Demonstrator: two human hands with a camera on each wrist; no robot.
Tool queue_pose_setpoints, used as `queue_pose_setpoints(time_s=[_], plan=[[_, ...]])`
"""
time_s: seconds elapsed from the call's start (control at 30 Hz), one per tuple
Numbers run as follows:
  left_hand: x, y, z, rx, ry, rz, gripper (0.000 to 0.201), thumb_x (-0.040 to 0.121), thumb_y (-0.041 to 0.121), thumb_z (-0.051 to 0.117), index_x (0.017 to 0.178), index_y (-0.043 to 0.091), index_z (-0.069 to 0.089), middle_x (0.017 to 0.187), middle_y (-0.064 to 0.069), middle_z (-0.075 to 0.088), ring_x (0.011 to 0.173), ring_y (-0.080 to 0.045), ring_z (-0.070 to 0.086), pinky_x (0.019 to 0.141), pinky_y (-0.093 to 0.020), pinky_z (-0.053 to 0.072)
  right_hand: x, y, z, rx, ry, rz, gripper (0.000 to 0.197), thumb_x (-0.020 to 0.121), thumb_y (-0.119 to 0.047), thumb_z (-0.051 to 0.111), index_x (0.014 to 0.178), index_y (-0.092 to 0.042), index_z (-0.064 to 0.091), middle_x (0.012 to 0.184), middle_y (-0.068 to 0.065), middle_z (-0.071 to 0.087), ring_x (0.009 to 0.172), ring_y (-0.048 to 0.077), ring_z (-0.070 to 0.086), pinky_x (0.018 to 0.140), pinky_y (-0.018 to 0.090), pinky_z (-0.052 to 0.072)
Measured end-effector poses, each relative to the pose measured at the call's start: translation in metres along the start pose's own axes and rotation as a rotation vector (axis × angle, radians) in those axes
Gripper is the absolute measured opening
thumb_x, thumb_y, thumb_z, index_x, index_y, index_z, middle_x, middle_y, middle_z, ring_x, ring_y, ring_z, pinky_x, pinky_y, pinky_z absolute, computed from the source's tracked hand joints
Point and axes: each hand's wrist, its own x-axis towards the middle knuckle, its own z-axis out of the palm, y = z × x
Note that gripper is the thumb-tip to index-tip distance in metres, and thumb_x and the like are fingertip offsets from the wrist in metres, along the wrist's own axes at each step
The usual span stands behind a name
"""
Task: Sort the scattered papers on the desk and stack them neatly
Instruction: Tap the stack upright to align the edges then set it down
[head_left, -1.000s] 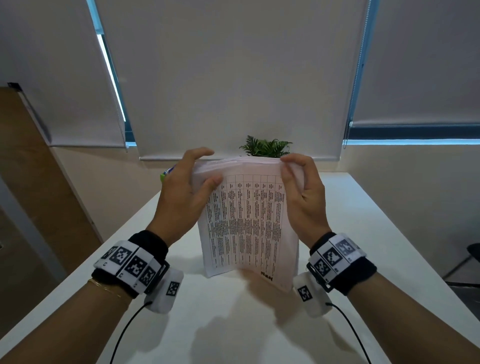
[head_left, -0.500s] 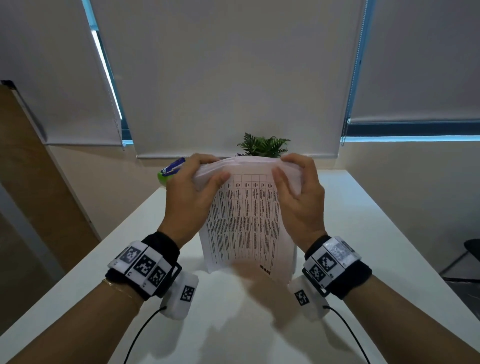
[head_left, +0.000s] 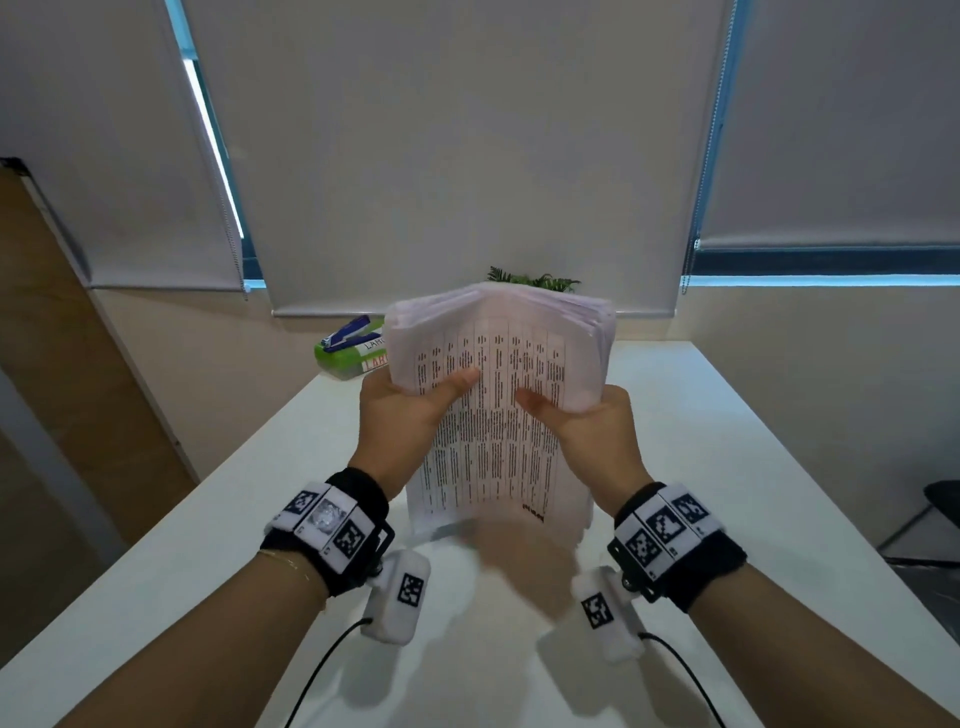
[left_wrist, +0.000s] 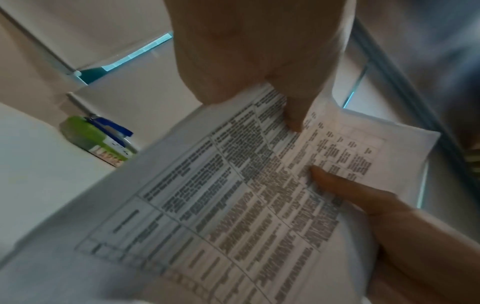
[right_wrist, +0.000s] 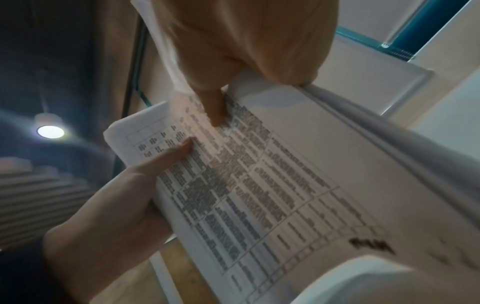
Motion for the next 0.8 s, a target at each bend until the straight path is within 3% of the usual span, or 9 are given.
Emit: queue_pose_setpoints(time_s=[0.07, 0.13, 0.23, 0.3, 0.4, 0.5, 0.63, 0.7, 0.8], plan=[[-0.006, -0.005, 0.004, -0.010, 0.019, 0.002, 0.023, 0.087, 0.012, 0.085, 0.108, 0.016, 0.077, 0.098, 0.005, 0.083, 0.088, -0.011, 0.080, 0.072, -0.025, 0.065, -0.006, 0.004, 0.003, -0.003, 0.046, -0.008, 0.019, 0.082, -0.029, 0.087, 0.094, -0.015, 0.081, 0.085, 0.008, 0.080, 0.079, 0.034, 0.076, 0.070, 0.049, 0.064], [-0.012, -0.015, 0.005, 0.028, 0.026, -0.067, 0.021, 0.086, 0.015, 0.086, 0.106, 0.018, 0.078, 0.097, 0.005, 0.083, 0.088, -0.011, 0.080, 0.077, -0.032, 0.067, -0.014, 0.014, 0.006, -0.028, 0.061, 0.035, 0.018, 0.083, -0.030, 0.086, 0.093, -0.015, 0.080, 0.083, 0.008, 0.079, 0.081, 0.036, 0.075, 0.068, 0.046, 0.063], [-0.017, -0.023, 0.002, 0.097, 0.045, -0.095, 0.034, 0.088, 0.018, 0.085, 0.119, 0.021, 0.072, 0.106, 0.006, 0.081, 0.098, -0.014, 0.079, 0.085, -0.040, 0.066, -0.019, 0.020, 0.006, -0.078, 0.080, 0.046, 0.029, 0.085, -0.030, 0.084, 0.111, -0.020, 0.074, 0.093, -0.002, 0.079, 0.089, 0.020, 0.077, 0.073, 0.037, 0.066], [-0.019, -0.018, 0.001, 0.069, 0.088, -0.012, 0.059, 0.092, 0.013, 0.081, 0.140, 0.030, 0.052, 0.111, 0.006, 0.078, 0.100, -0.012, 0.077, 0.082, -0.038, 0.066, -0.018, 0.014, 0.005, -0.076, 0.100, -0.033, 0.057, 0.090, -0.025, 0.080, 0.140, -0.028, 0.052, 0.104, -0.013, 0.073, 0.090, 0.001, 0.074, 0.072, 0.027, 0.065], [-0.024, -0.005, 0.004, 0.023, 0.148, 0.120, 0.082, 0.100, 0.009, 0.070, 0.158, 0.047, 0.025, 0.117, 0.003, 0.073, 0.102, -0.010, 0.076, 0.079, -0.034, 0.066, -0.019, 0.007, 0.007, -0.010, 0.136, -0.144, 0.077, 0.103, -0.020, 0.063, 0.155, -0.052, 0.016, 0.115, -0.013, 0.068, 0.094, 0.002, 0.074, 0.071, 0.020, 0.062], [-0.027, 0.002, 0.012, 0.002, 0.165, 0.151, 0.073, 0.106, 0.007, 0.060, 0.162, 0.044, 0.030, 0.133, 0.007, 0.064, 0.113, -0.004, 0.070, 0.087, -0.035, 0.065, -0.027, 0.004, 0.018, -0.085, 0.156, -0.200, 0.068, 0.110, -0.022, 0.045, 0.157, -0.058, 0.011, 0.129, -0.006, 0.065, 0.102, 0.006, 0.072, 0.081, 0.027, 0.064], [-0.025, 0.003, 0.015, -0.020, 0.247, 0.143, 0.075, 0.106, 0.008, 0.059, 0.161, 0.050, 0.030, 0.125, 0.003, 0.067, 0.104, -0.011, 0.073, 0.082, -0.035, 0.066, -0.025, 0.001, 0.022, -0.082, 0.255, -0.221, 0.071, 0.110, -0.018, 0.042, 0.156, -0.061, 0.008, 0.125, 0.001, 0.063, 0.098, 0.010, 0.071, 0.083, 0.034, 0.064], [-0.026, 0.005, 0.015, -0.049, 0.231, 0.136, 0.068, 0.107, 0.006, 0.057, 0.161, 0.042, 0.037, 0.129, 0.004, 0.066, 0.104, -0.005, 0.073, 0.078, -0.024, 0.064, -0.023, -0.002, 0.021, -0.114, 0.268, -0.260, 0.071, 0.111, -0.017, 0.041, 0.157, -0.060, 0.009, 0.126, -0.013, 0.059, 0.102, 0.012, 0.068, 0.086, 0.042, 0.063], [-0.025, 0.006, 0.012, -0.016, 0.245, 0.155, 0.070, 0.107, 0.007, 0.057, 0.162, 0.043, 0.030, 0.117, 0.013, 0.066, 0.096, 0.005, 0.071, 0.074, -0.018, 0.062, -0.023, -0.003, 0.022, -0.172, 0.207, -0.272, 0.064, 0.112, -0.017, 0.037, 0.157, -0.060, 0.019, 0.115, -0.045, 0.044, 0.102, 0.003, 0.062, 0.085, 0.044, 0.063]])
